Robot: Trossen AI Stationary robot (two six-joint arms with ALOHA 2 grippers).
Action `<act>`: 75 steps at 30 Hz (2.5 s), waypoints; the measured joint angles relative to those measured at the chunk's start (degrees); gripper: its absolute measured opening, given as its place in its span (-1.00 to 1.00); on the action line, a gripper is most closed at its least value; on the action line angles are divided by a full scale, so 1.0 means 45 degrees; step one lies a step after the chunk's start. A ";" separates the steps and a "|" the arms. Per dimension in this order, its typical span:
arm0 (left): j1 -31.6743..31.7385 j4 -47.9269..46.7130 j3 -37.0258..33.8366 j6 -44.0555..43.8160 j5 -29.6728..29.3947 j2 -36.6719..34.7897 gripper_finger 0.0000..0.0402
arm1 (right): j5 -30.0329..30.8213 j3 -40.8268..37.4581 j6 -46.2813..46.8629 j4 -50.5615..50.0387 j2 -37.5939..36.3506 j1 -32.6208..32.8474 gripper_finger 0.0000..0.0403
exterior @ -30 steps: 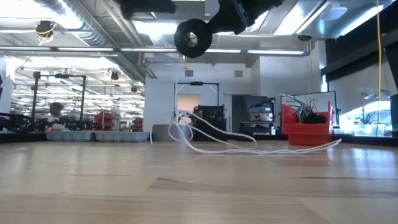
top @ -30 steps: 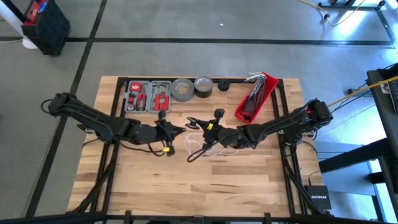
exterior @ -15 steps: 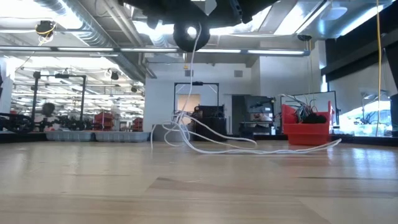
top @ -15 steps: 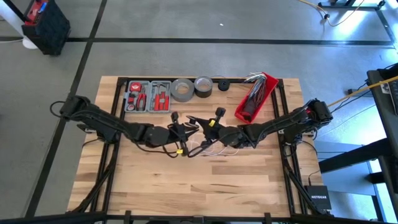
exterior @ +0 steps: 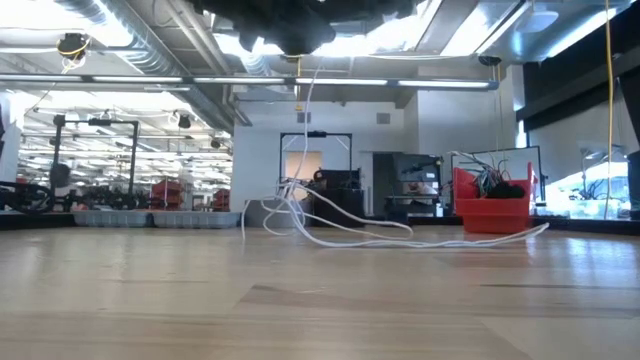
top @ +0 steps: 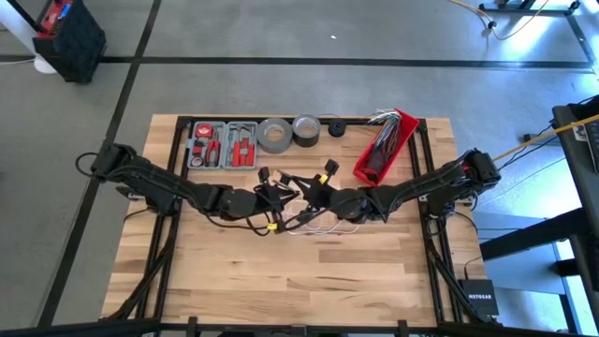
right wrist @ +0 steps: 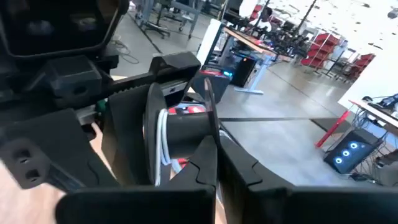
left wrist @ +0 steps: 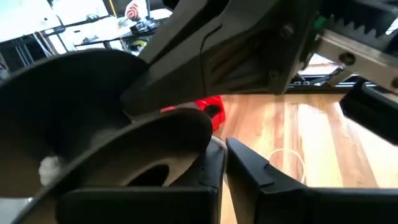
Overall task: Coil cords
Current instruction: Coil the white wire onto the black spool
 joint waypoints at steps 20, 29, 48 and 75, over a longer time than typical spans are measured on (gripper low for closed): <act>0.0068 -0.0385 0.0005 0.0398 0.0126 0.0102 -0.95 | 0.2526 0.0287 -0.2324 0.0494 -0.1151 0.2168 -0.97; 0.0097 -0.0706 -0.0005 0.0811 0.0126 0.0117 -0.95 | 0.3412 0.0297 -0.3741 0.1484 -0.1190 0.3076 -0.97; -0.0527 -0.5260 -0.0039 0.2743 -0.5733 -0.1366 -0.95 | 0.2018 0.0321 -0.4691 0.0003 -0.1214 0.3387 -0.97; -0.2047 -0.3838 -0.0039 -0.1018 -0.2233 -0.3369 -0.95 | 0.0170 0.0306 -0.1541 -0.2673 0.0542 -0.0291 -0.97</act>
